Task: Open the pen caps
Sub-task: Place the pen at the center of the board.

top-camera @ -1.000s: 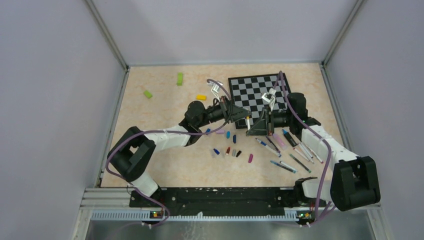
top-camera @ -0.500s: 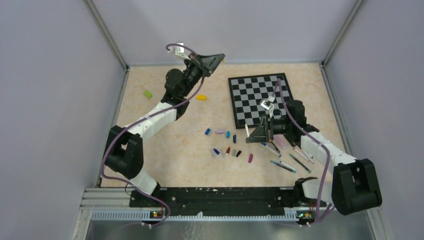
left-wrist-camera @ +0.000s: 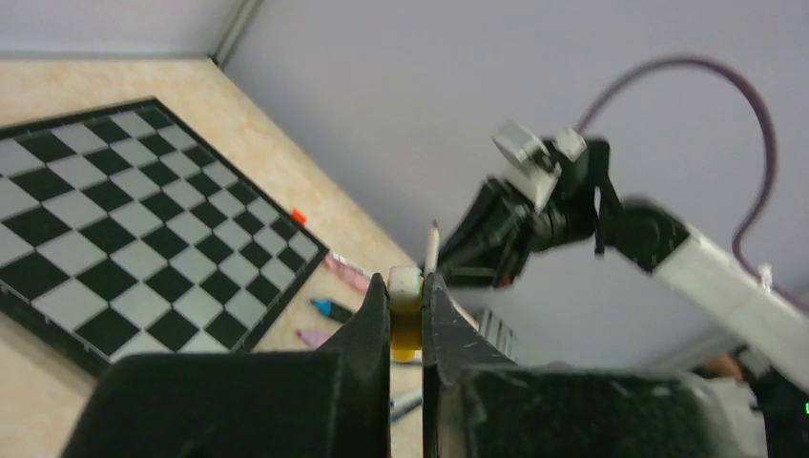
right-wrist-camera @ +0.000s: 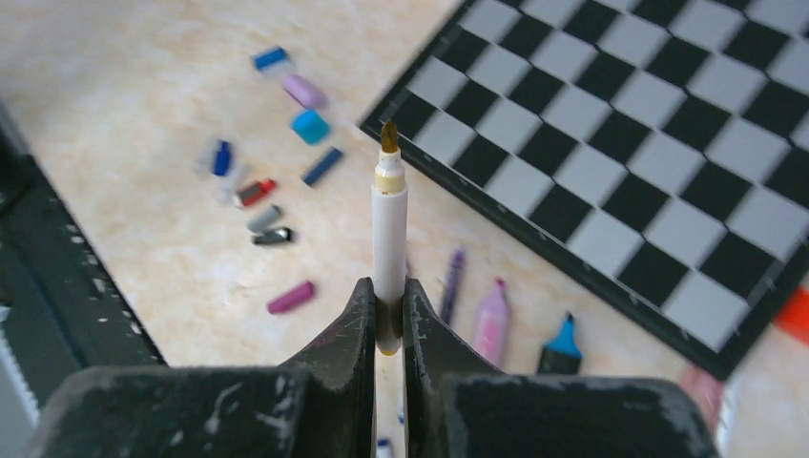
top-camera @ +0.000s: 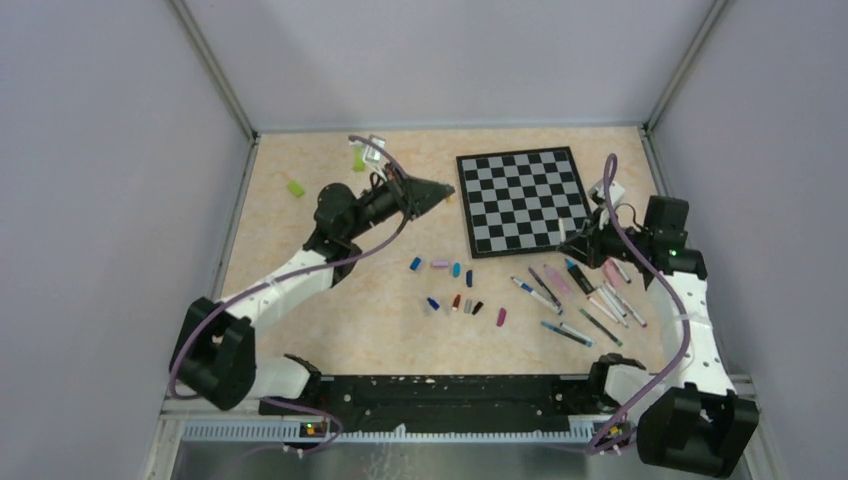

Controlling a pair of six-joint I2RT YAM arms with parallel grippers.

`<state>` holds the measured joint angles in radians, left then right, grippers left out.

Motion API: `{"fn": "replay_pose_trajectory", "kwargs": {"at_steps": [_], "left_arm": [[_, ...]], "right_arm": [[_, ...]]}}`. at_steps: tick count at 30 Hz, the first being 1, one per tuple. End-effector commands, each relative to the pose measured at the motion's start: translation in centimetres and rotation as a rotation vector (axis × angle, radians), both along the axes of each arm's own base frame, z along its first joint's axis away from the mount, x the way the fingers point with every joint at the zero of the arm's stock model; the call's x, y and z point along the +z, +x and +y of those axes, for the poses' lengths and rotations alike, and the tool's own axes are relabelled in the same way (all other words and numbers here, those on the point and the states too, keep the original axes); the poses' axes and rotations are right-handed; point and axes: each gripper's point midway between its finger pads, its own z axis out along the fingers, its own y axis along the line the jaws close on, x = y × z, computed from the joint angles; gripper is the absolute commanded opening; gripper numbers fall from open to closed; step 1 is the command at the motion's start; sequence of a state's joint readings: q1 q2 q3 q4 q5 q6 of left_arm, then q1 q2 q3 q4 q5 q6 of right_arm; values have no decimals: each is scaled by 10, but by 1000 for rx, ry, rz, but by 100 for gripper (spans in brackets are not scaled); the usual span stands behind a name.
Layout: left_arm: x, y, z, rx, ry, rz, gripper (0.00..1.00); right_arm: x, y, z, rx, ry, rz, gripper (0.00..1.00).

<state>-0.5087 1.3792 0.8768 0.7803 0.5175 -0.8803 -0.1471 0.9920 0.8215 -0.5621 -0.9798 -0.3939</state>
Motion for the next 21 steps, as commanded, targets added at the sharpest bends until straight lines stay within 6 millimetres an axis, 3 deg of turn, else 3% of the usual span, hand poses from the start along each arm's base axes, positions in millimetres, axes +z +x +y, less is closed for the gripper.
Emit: {"fn": "replay_pose_trajectory", "kwargs": {"at_steps": [1,5,11,15,21], "left_arm": [[-31,-56,5,-104,150,-108,0],[-73,-78,9,-145,188,-62,0],[-115,-81,6,-189,207,-55,0],[-125,-84,-2,-259,200,-54,0],[-134,-83,-2,-265,229,-70,0]], "right_arm": [[-32,-12,-55,-109,-268,81,0],[-50,-28,-85,-105,-386,211,0],[-65,-33,-145,-158,-534,320,0],[-82,-39,-187,-175,-651,398,0],[-100,-49,-230,-217,-678,503,0]]}}
